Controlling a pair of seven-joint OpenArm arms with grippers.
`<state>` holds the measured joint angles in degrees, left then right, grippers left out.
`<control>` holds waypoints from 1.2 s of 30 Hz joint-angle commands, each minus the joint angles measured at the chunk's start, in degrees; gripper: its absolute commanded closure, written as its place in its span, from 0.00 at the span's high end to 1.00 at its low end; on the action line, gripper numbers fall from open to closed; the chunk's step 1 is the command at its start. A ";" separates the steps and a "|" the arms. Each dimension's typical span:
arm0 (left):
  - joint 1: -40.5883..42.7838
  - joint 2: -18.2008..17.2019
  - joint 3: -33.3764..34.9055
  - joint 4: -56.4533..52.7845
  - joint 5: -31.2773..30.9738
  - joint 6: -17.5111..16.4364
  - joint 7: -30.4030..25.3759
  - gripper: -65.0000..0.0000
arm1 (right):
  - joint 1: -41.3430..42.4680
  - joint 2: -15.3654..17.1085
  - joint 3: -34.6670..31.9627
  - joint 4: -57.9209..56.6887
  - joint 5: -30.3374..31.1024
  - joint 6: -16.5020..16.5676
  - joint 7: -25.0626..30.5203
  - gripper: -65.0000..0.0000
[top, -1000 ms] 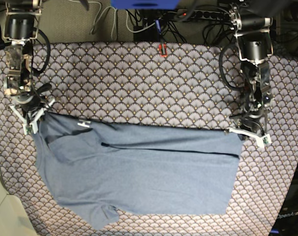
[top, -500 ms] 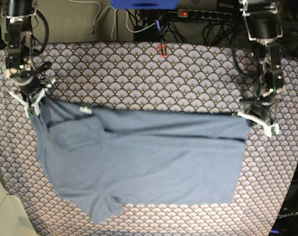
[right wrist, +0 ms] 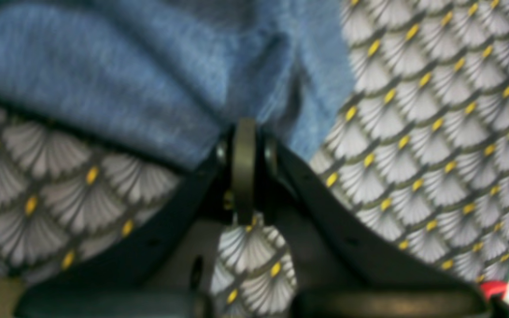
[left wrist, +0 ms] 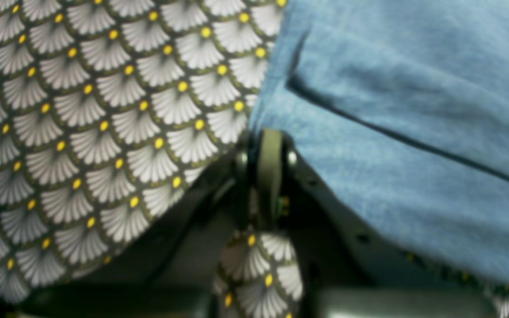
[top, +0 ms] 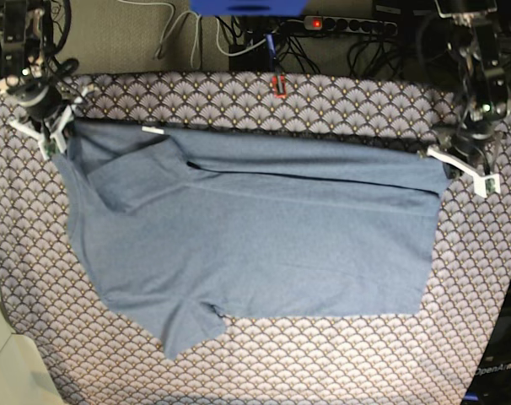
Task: Fold the T-shirt properly
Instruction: 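Drag the shirt toward the robot base with both grippers, then open both grippers and raise them off the shirt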
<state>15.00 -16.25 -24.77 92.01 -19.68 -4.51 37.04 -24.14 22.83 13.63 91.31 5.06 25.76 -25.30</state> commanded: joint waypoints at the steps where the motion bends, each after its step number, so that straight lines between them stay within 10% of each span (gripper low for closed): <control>1: 1.21 -1.11 -0.50 1.84 0.12 0.16 -1.21 0.00 | -1.13 0.95 0.66 0.96 -0.18 -0.22 -0.06 0.00; 36: 12.91 0.21 -4.81 7.20 0.47 0.07 -1.12 0.01 | -12.21 3.41 0.66 8.87 -0.18 -0.22 -0.41 0.00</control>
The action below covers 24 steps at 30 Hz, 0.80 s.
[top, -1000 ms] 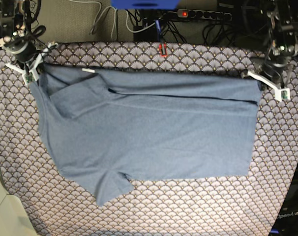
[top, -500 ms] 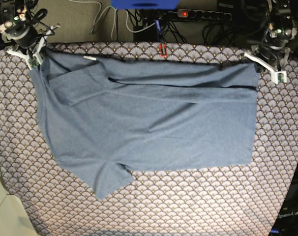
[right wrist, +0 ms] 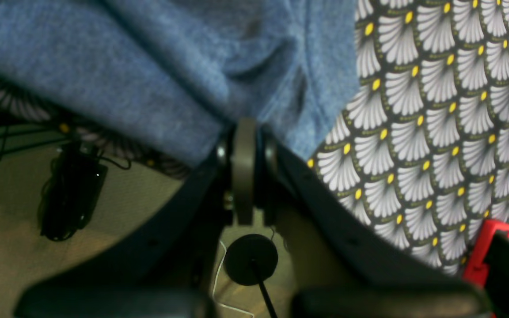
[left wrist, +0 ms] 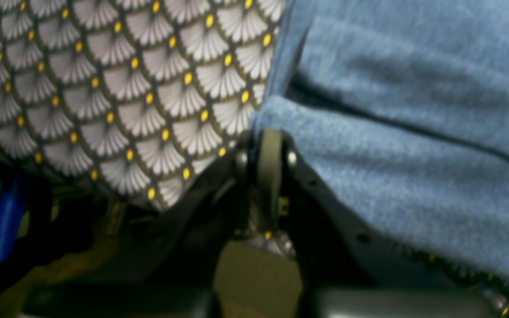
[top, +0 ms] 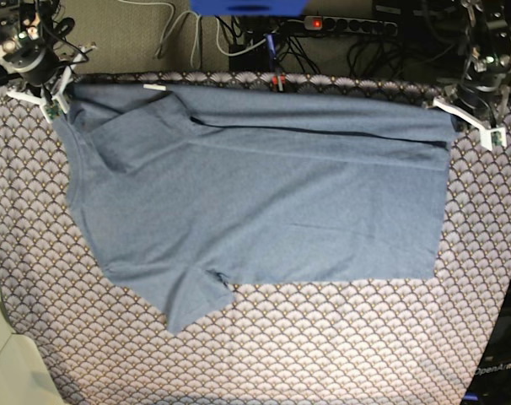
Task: Fold the T-shirt properly
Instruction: 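Open both grippers and raise them off the shirt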
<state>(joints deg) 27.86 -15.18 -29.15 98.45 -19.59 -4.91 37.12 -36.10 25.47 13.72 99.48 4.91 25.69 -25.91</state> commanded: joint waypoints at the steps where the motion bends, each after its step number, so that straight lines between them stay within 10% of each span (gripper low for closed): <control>1: 0.06 -0.86 -0.44 0.67 0.21 0.47 -1.21 0.03 | -0.25 0.77 0.57 0.69 -0.03 -0.15 0.20 0.01; 12: 0.06 -0.95 -0.61 0.75 0.03 0.38 -1.21 0.66 | -0.78 1.21 5.05 0.69 -0.03 -0.15 0.11 0.50; 24: -10.49 -0.95 -7.21 -0.12 0.47 0.38 -1.21 0.74 | 13.28 4.37 11.12 -1.59 -0.20 -0.15 0.11 0.51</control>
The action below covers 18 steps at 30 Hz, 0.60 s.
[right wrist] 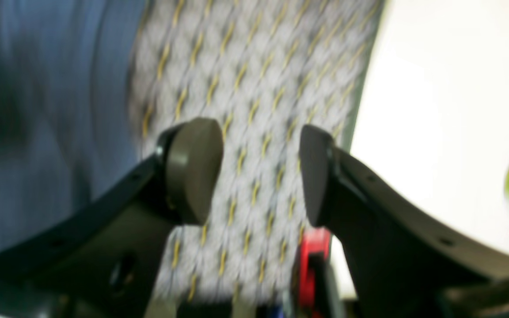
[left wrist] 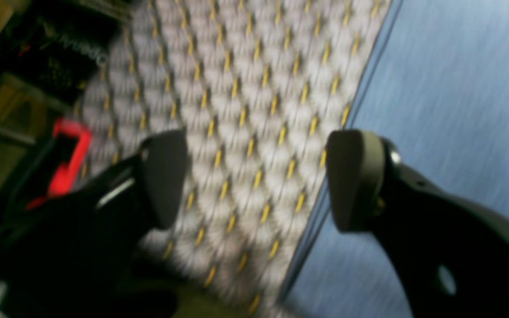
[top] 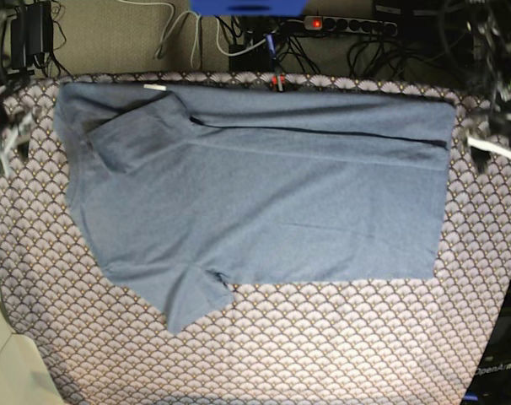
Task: Fold the T-shirt properly
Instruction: 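Open both grippers and raise them off the shirt, then reach both grippers to the hem corners and grasp the hem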
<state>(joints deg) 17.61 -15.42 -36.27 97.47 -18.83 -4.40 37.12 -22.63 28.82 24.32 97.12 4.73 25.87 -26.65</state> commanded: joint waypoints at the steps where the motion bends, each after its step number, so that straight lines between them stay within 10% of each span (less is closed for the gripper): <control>1: -2.00 -0.71 0.01 0.24 -0.20 -0.12 -1.21 0.74 | 3.25 1.12 -0.98 -0.46 -0.12 -0.33 0.85 0.51; 18: -34.88 0.61 12.40 -27.89 6.21 0.49 -8.16 0.74 | 51.51 -0.55 -33.50 -43.98 -0.12 -0.33 3.67 0.51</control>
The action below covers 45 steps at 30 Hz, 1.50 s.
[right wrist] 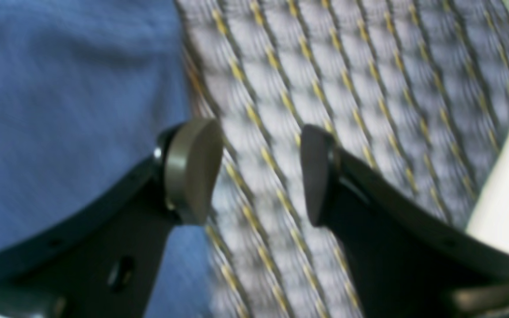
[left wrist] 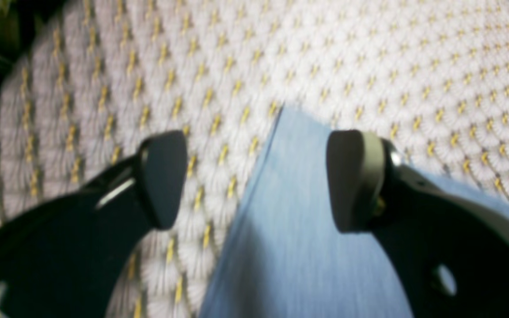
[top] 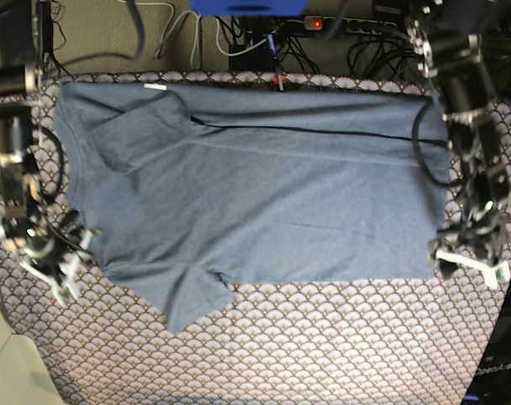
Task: Fold the T-shirt properly
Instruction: 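Reach both grippers to the hem corners and grasp the hem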
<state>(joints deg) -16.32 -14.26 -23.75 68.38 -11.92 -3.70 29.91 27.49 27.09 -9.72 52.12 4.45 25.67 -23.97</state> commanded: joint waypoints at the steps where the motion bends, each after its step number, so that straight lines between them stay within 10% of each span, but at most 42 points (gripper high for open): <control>1: -2.28 -0.46 0.76 -0.56 1.24 -0.12 -2.09 0.74 | 2.54 0.56 -0.26 -0.38 0.17 -0.13 1.50 0.51; 29: -9.40 -0.73 2.34 -18.49 5.55 -0.21 -11.14 0.74 | 8.16 -6.92 -2.11 -15.68 0.08 -0.13 10.21 0.50; 38: -11.86 -0.55 2.34 -25.87 5.55 -0.12 -17.21 0.74 | 7.99 -6.92 -3.69 -15.68 0.08 -0.40 10.30 0.00; 45: -16.26 -0.64 2.43 -38.18 5.55 -0.12 -26.70 0.74 | 7.46 -6.83 -3.69 -15.68 -0.01 -0.48 10.12 0.00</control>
<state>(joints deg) -30.74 -14.31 -21.30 29.39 -6.24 -3.68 4.56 33.50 19.55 -13.56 35.66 4.25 25.47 -14.72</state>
